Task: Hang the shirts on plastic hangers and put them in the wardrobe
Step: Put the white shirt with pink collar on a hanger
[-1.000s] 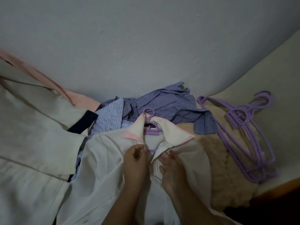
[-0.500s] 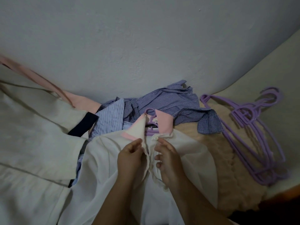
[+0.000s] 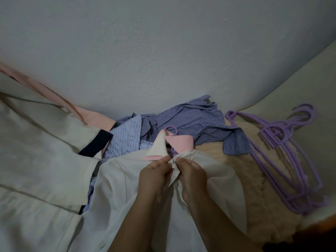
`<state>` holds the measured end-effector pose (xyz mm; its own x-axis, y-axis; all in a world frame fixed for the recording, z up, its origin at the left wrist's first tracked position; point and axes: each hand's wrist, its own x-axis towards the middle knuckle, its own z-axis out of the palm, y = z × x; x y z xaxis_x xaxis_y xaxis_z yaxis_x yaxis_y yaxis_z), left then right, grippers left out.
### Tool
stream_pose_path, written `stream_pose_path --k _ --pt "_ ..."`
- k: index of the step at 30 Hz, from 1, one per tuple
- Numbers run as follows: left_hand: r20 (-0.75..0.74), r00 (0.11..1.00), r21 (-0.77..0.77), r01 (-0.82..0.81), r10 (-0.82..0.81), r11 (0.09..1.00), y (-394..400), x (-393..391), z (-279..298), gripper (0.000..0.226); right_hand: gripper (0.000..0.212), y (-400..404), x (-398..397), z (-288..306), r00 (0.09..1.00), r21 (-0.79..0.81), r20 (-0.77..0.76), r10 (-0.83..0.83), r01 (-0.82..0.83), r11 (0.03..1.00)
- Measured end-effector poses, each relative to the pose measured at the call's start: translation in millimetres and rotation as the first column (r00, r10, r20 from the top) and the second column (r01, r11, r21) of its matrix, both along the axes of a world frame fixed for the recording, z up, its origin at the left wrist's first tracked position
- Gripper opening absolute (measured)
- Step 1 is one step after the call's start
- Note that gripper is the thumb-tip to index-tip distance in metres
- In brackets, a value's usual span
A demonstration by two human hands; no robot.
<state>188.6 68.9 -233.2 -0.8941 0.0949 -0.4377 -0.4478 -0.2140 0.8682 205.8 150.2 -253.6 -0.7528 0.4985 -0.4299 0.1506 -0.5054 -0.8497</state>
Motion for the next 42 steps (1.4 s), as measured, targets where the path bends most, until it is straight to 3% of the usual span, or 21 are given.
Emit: stream_pose_path --k 6,11,15,20,25,30,36,39,42 --pt "0.019 1.000 -0.003 -0.019 0.019 1.000 6.3 3.7 -3.5 0.022 0.022 5.5 -2.4 -13.2 0.995 0.056 0.029 0.100 -0.101 0.993" --pt "0.047 0.998 0.017 -0.033 0.033 0.999 7.7 2.9 -7.2 0.019 0.015 9.4 -5.8 -11.7 0.983 0.140 0.110 0.146 -0.161 0.977" --pt "0.060 0.998 0.039 -0.031 0.028 0.999 7.0 0.9 -12.0 0.016 0.017 10.9 -1.1 -13.5 0.989 0.195 0.113 0.100 -0.121 0.973" --pt "-0.006 0.999 -0.001 0.036 -0.036 0.999 5.8 -5.7 -16.9 0.018 0.018 11.5 2.9 -21.5 0.990 0.389 0.075 0.122 -0.142 0.910" --pt "-0.045 0.997 -0.023 0.069 -0.070 0.997 5.3 -8.7 -18.4 0.020 0.008 13.1 6.2 -24.4 0.982 0.447 0.059 0.179 -0.186 0.875" --pt "-0.032 0.995 -0.007 0.094 -0.094 0.996 1.9 -13.4 -24.8 0.020 0.022 13.1 9.0 -24.6 0.964 0.481 0.049 0.260 -0.251 0.840" --pt "-0.006 0.994 0.030 0.111 -0.111 0.993 0.8 -17.3 -32.3 0.024 0.011 13.5 5.6 -26.4 0.973 0.652 0.087 0.214 -0.218 0.726" --pt "-0.068 0.981 0.024 0.185 -0.183 0.982 -3.0 -15.2 -36.1 0.015 0.017 14.6 0.6 -26.9 0.975 0.598 0.105 0.197 -0.221 0.770" --pt "-0.103 0.980 0.057 0.174 -0.168 0.983 -3.2 -17.5 -37.0 0.022 0.020 18.5 -4.9 -26.7 0.963 0.471 0.099 0.249 -0.266 0.841"
